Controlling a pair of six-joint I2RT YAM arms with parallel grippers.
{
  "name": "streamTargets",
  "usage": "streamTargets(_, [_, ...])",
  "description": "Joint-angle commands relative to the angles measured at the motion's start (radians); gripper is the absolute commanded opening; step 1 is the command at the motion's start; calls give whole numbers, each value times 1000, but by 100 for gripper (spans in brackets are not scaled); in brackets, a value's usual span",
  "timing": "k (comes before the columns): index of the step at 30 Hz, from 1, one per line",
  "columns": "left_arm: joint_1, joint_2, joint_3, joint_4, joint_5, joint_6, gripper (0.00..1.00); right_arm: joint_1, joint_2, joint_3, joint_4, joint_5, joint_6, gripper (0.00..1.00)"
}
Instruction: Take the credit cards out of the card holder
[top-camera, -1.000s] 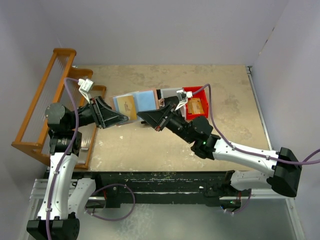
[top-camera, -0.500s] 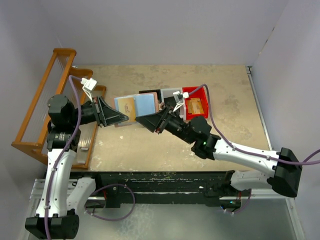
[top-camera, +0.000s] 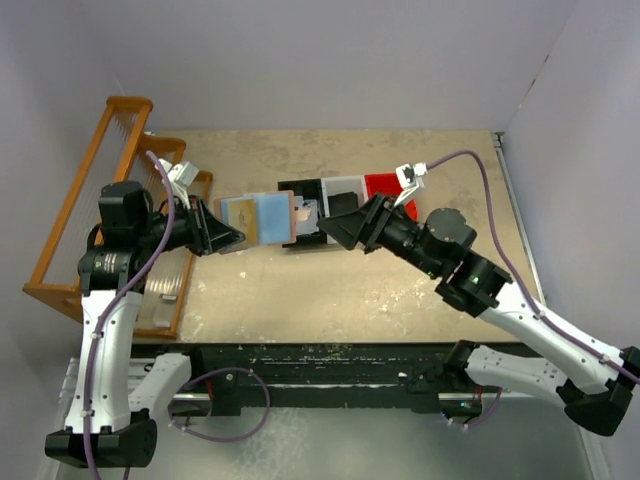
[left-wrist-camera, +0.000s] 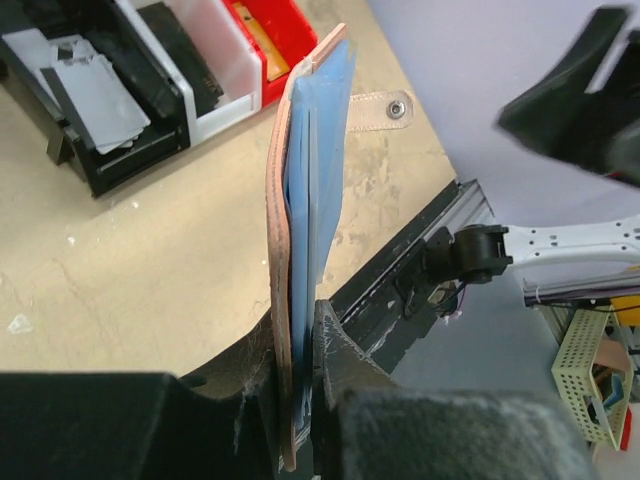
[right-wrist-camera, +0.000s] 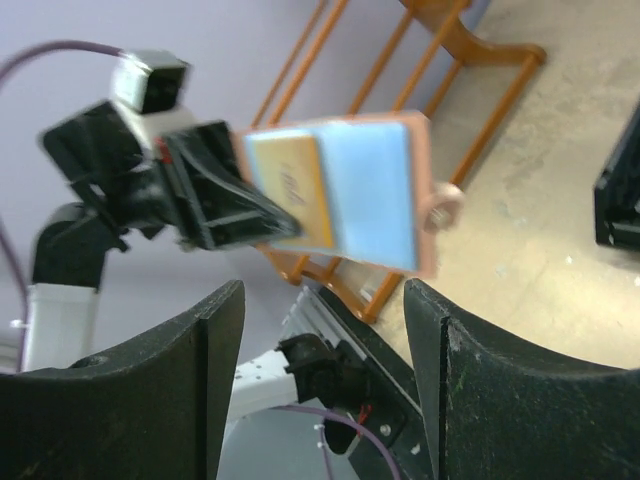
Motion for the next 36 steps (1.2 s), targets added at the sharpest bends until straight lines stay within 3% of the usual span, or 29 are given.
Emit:
streamTargets(1, [0,2,-25,-44,-2,94,5,4,56,163,-51,-86,-85,67])
streamTargets(5, [0,-2,-29,-39,41,94,6,38,211,240,65,-287,-84,69])
streamTargets(14, [0,4,-35,-39,151,87,5,85,484,433,43,-444,-120,60])
streamTargets(25, [0,25,-38,-14,294,55,4,74,455,423,-92,-408,-176,54])
streamTargets(36, [0,30,-29,1,366,42,3,47,399,382,-119,-397,-189,52])
